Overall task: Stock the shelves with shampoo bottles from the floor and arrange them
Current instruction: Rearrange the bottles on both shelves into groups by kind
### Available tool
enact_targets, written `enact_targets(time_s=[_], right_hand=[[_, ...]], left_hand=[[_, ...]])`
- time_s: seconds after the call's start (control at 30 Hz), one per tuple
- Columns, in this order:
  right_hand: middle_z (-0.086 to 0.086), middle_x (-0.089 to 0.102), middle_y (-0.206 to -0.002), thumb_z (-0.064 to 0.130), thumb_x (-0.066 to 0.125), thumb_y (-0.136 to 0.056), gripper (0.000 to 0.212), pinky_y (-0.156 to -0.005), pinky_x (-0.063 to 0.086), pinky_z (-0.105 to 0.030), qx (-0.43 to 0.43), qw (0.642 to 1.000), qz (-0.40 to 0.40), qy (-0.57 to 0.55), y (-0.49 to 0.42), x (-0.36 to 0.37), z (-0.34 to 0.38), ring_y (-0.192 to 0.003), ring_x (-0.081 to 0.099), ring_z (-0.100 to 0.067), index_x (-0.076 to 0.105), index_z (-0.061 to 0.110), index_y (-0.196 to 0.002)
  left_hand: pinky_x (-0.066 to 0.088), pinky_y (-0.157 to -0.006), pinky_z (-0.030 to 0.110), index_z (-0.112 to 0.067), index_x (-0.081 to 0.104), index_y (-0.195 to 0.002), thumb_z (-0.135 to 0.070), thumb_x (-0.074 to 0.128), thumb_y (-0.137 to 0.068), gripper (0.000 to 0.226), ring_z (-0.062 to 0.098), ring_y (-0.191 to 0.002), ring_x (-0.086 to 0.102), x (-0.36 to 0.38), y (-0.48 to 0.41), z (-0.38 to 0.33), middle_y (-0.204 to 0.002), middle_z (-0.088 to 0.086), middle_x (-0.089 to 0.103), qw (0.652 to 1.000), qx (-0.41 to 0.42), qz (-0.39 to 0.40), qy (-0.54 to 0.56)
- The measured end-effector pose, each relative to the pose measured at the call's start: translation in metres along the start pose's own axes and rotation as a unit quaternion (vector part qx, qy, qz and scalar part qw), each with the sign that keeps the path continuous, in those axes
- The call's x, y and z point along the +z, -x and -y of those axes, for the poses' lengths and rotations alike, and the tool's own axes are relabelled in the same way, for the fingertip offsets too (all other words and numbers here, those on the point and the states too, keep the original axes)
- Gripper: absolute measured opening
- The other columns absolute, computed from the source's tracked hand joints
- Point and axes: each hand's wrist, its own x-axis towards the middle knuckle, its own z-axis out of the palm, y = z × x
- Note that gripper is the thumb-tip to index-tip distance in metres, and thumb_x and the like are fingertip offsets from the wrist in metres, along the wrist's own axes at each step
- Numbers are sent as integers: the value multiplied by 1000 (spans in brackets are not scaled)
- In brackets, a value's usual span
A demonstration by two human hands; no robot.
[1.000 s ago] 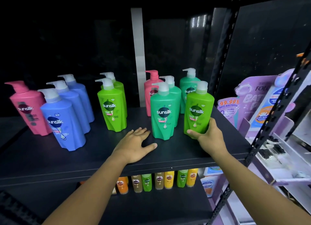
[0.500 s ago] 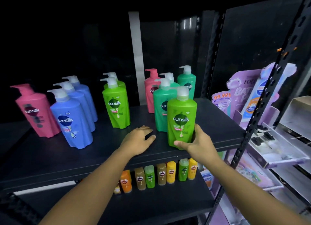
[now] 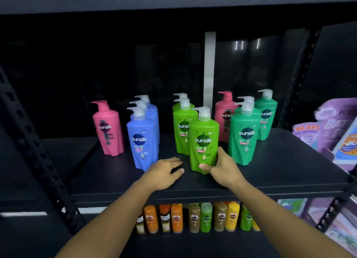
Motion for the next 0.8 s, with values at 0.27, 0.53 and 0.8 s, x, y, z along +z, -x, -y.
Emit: enact_targets(time_s=[0.27, 0.53, 0.8], right_hand=[[13, 72, -112, 29, 91, -72, 65, -97, 52, -30, -12, 1000, 12, -22, -39, 27, -3, -104, 67, -3, 57, 27, -128], [17, 71, -119, 12, 78, -87, 60, -102, 48, -30, -75, 995, 55, -19, -38, 29, -10, -115, 63, 0, 54, 32, -137], [11, 69, -115, 17, 80, -84, 53, -100, 53, -36, -91, 996, 26, 2, -40, 30, -11, -105, 66, -4, 61, 35, -130]], left_hand=[[26, -124, 32, -25, 42, -156, -52, 46, -104, 58, 10, -153, 27, 7, -1, 1, -165, -6, 34, 1000, -5, -26, -2], [49, -103, 36, -23, 55, -138, -54, 49, -100, 50, 18, -125, 55, 9, -3, 4, -143, -6, 56, 997, -26, -73, 11], [53, -94, 37, -21, 65, -123, -54, 47, -100, 44, 16, -113, 61, 12, -2, 6, -128, -9, 62, 996, -4, -92, 6]])
